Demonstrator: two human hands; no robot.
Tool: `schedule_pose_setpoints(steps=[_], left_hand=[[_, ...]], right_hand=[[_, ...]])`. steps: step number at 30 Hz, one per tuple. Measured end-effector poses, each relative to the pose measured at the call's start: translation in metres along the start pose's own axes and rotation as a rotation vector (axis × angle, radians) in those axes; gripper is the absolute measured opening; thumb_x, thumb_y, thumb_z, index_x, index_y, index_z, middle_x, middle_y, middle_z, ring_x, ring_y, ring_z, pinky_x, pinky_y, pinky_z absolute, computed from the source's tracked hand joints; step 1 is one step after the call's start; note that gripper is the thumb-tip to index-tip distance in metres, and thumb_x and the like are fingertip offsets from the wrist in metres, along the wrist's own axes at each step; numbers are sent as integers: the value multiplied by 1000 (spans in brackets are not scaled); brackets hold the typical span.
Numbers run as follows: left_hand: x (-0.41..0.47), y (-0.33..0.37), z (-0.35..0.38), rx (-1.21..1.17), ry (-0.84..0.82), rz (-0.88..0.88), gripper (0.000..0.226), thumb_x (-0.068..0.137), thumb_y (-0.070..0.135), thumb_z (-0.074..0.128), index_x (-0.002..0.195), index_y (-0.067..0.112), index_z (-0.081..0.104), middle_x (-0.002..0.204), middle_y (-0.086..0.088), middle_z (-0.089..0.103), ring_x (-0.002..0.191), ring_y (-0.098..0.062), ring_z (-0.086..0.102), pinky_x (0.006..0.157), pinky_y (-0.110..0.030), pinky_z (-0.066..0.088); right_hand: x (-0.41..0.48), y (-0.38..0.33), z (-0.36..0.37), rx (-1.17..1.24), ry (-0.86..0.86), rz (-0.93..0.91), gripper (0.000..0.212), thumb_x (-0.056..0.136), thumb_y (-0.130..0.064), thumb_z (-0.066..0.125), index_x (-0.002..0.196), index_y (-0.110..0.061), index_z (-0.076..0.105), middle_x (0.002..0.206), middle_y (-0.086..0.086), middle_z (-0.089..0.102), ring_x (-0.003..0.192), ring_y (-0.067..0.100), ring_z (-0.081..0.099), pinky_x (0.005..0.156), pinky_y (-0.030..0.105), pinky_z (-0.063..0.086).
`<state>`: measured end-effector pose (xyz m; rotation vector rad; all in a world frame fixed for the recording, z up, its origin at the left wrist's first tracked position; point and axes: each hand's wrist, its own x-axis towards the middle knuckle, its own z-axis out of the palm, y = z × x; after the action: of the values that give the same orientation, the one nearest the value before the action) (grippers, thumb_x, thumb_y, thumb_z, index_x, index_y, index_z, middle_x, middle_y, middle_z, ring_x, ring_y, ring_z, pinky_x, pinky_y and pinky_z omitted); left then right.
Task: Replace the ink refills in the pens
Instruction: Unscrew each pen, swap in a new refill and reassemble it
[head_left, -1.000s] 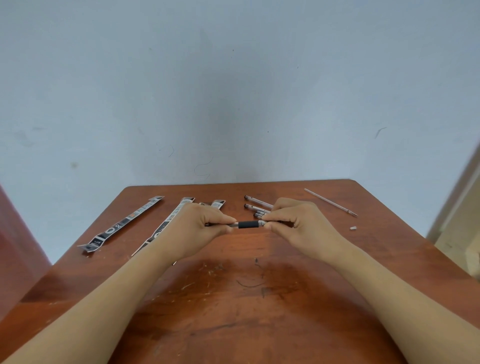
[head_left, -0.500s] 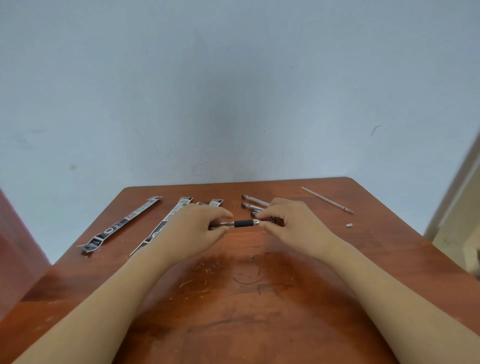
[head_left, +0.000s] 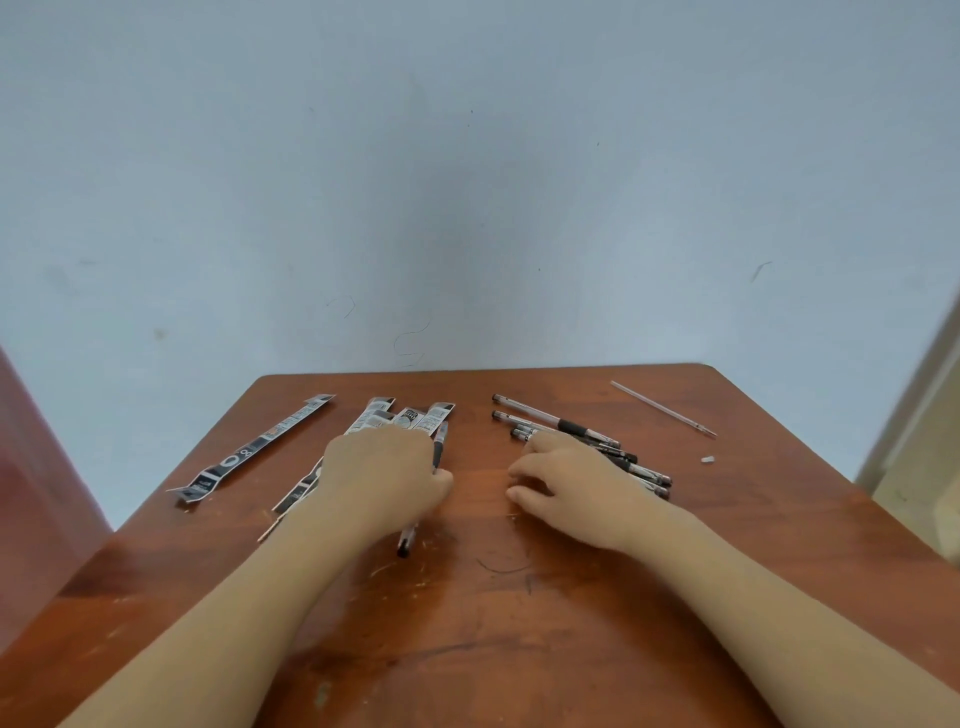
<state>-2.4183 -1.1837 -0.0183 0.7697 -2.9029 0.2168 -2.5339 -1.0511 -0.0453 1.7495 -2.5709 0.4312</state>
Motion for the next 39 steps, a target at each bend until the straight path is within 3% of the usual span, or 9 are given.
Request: schedule_pose_setpoints(steps=[3,8,13,21,26,28,32,35,39], left_hand=[[-3,8,1,23,-24,13,21,86,31,35,74,15,43,66,4,38,71,-18,44,53,-23,30],[-4,12,7,62,-93,51,21,89,33,35,78,17,43,95,-5,58,77,-20,45,65,-28,36],[-6,12,9,88,-126,65,23,91,33,33,84,17,47,103,-6,58,83,-22,49,66,-29,35],[-7,12,9,68,-111,99,29,92,43,33,77,19,40,99,-5,61,92,-23,56,68,-29,36],[-5,11,10,31,-62,103,48,91,51,31,59,16,34,63,2,42,67,-19,47,56,-24,34],[-3,10,9,-4,12,99,46,91,51,30,61,16,36,62,3,40,62,-17,43,50,-23,30],[0,8,11,-127,170,181,34,91,47,32,88,17,46,92,3,55,83,-15,49,64,-27,41],[1,9,15,-227,153,291,37,92,45,34,118,22,48,115,3,52,107,-13,46,84,-29,46],[-1,15,17,-319,204,411,39,93,40,37,128,24,43,124,5,50,114,-10,42,94,-25,38]], right_hand=[[0,-4,8,-142,-18,-31,44,94,-42,40,120,-11,57,122,5,48,117,19,39,103,31,31],[-2,-7,16,-188,24,-40,48,95,-46,34,123,-12,53,128,5,45,118,22,38,103,33,30],[-3,-7,19,-154,60,-40,85,73,-59,3,120,-12,55,124,4,48,114,22,41,100,34,34],[0,-4,13,-174,69,-9,56,86,-48,28,121,-15,56,124,2,51,119,21,40,99,33,33],[2,17,-12,-199,223,191,33,93,-34,43,110,-14,63,112,4,57,113,25,44,95,35,36],[-2,26,-20,-174,233,270,26,92,-31,46,99,-15,65,104,4,60,109,24,46,93,35,39],[-7,31,-27,-127,141,343,14,89,-29,50,86,-21,62,97,-1,58,102,19,51,72,28,38],[-5,29,-24,-172,69,353,15,87,-30,53,93,-21,63,102,-1,58,102,20,53,73,27,37],[-4,29,-22,-177,44,346,16,86,-30,55,98,-21,61,108,0,60,104,21,54,73,28,37]])
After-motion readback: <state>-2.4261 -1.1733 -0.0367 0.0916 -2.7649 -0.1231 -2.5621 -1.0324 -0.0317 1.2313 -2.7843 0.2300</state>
